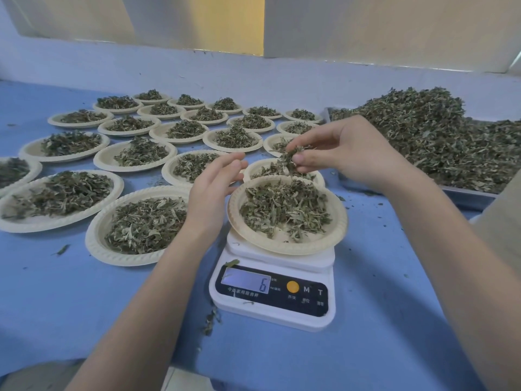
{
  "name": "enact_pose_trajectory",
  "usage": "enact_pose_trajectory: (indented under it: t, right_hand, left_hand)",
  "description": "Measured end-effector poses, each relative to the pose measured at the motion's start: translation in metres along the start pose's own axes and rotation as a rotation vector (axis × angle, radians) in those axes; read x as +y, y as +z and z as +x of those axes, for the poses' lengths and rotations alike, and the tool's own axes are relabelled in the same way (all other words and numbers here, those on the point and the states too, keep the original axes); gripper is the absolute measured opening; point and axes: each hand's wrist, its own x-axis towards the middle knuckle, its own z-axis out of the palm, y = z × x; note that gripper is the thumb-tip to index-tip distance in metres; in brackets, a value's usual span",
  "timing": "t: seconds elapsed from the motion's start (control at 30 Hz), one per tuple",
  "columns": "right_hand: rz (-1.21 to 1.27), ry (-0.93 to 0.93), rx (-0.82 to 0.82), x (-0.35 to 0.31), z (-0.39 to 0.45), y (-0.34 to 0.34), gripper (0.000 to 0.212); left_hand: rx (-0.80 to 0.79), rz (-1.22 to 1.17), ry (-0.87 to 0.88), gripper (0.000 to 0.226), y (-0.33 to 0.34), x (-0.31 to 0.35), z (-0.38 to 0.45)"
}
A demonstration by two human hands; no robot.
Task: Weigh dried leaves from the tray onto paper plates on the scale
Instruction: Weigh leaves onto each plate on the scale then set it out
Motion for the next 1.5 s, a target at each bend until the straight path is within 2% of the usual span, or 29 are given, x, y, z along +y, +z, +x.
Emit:
enact_pose_trajectory:
  t: [0.1,0.73,1.0,1.1,1.23,1.5]
  right_hand:
    - [0.008,0.002,-0.016,0.0019,0.0015,0.0018,0.025]
    - [-0.032,-0.007,-0.054,0.0067,0.0029,0.0033,0.024]
    - [-0.019,-0.009,0.032,0.0075,0.0044,0.0032,0.031]
    - [-0.116,-0.015,-0.047,0.0055,0.0022,0.0028,0.03]
    - [-0.19,-0.004,-0.163,0.0055,-0.0012,0.0006,0.01]
    - [-0.119,-0.049,-0.22,0.005,-0.0026,-0.0023,0.022]
  left_hand:
    - [0.0,0.0,-0.006,0.032,0.0009,0.0001,0.0002]
    - [0.006,0.021,0.011,0.031,0.0008,0.0026,-0.0024]
    - [0.004,0.035,0.018,0.03,-0.0001,0.002,-0.0019]
    - [0.003,0.04,0.017,0.03,-0.0005,0.0022,-0.0018]
    - [0.008,0.037,0.022,0.029,-0.0009,0.0021,-0.0022]
    - [0.005,0.036,0.019,0.029,-0.0017,0.0021,-0.002]
